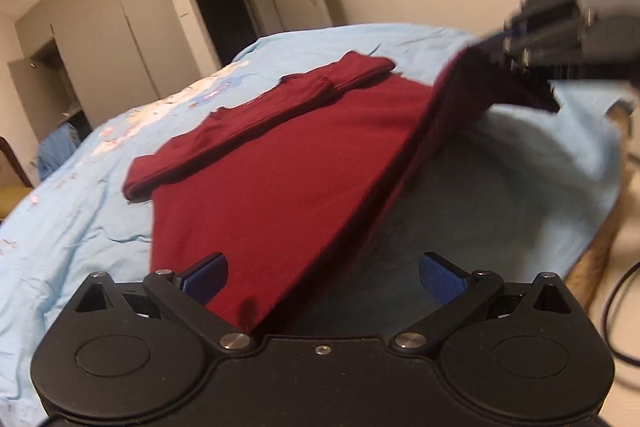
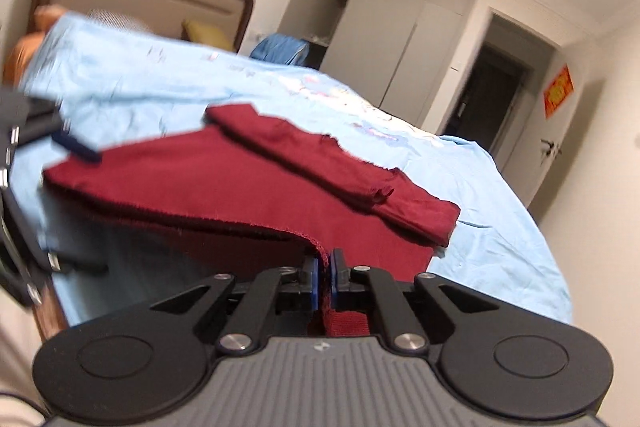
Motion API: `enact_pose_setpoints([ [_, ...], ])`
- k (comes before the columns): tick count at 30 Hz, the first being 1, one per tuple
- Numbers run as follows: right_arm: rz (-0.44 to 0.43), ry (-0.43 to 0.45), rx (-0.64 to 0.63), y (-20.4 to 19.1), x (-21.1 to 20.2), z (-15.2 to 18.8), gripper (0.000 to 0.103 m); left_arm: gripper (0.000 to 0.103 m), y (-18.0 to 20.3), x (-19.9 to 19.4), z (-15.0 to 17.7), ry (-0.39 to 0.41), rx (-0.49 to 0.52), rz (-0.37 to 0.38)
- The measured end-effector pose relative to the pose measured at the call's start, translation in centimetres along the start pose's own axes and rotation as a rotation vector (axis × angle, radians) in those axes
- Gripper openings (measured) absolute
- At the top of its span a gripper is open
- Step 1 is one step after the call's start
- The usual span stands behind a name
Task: Fold small clothes
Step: 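Grasp the hem with both grippers and lift it up toward the collar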
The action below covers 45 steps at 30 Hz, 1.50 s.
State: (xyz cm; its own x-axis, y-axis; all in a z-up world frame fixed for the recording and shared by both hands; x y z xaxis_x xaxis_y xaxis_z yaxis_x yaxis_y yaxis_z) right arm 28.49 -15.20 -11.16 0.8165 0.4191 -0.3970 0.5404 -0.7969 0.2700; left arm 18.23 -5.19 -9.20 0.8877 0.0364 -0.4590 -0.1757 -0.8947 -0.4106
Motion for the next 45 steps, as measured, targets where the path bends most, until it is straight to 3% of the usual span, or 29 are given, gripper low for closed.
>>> enact_pose_setpoints([
  [4,0.023,0.032,0.048,1.5,-0.7,-0.9,0.006,0.075,-1.5,0.9,0.8,-0.02,0.063,-0.131],
  [6,0.041,0.044,0.051,1.7,-1.0,-1.1,0.006,0.052,-2.7,0.9,1.2,-0.012,0.067,-0.167],
  [8,0.062,0.053,0.044,1.8,-1.4,-1.0,0.006,0.022,-4.1,0.6,1.8,-0.009,0.054,-0.196],
  [11,0.094,0.06,0.016,1.2,-1.8,-0.7,0.005,0.006,-6.5,-0.6,1.7,0.06,-0.015,-0.239],
  [17,0.213,0.146,-0.056,0.1,-4.2,-1.4,0.004,0.004,-8.5,-4.6,-1.6,0.278,-0.098,-0.249],
  [23,0.325,0.281,-0.09,0.5,-8.8,-3.9,0.004,0.004,-10.4,-9.2,-5.5,0.402,-0.21,-0.219],
  [27,0.336,0.357,-0.078,0.5,-12.8,-5.9,0.004,0.004,-11.2,-13.5,-7.8,0.461,-0.237,-0.176],
  [32,0.304,0.385,-0.091,0.8,-16.1,-7.6,0.004,0.004,-12.3,-17.1,-9.9,0.46,-0.264,-0.099],
  [35,0.263,0.376,-0.087,1.7,-15.4,-8.2,0.004,0.004,-12.7,-16.3,-10.6,0.426,-0.268,-0.064],
  [40,0.213,0.34,-0.146,5.0,-10.2,-9.9,0.004,0.004,-14.6,-11.6,-12.7,0.37,-0.232,-0.054],
  [45,0.176,0.266,-0.205,8.9,-2.6,-12.9,0.005,0.005,-17.5,-3.6,-16.0,0.267,-0.203,-0.041],
])
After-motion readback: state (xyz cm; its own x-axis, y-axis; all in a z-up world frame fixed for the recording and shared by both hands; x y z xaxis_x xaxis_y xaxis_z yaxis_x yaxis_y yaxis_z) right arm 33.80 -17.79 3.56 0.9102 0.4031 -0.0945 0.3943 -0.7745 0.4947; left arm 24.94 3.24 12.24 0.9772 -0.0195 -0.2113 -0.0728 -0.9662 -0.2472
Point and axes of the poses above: each gripper's, at about its wrist camera, not at the fingertips, and x roughly the way its jaws point, y to its right, z to its underside, the point moved 9 cm from there along x, roughly the way its jaws point, and after that the axes turned 8 degrees about -z, right-handed, at the moved point
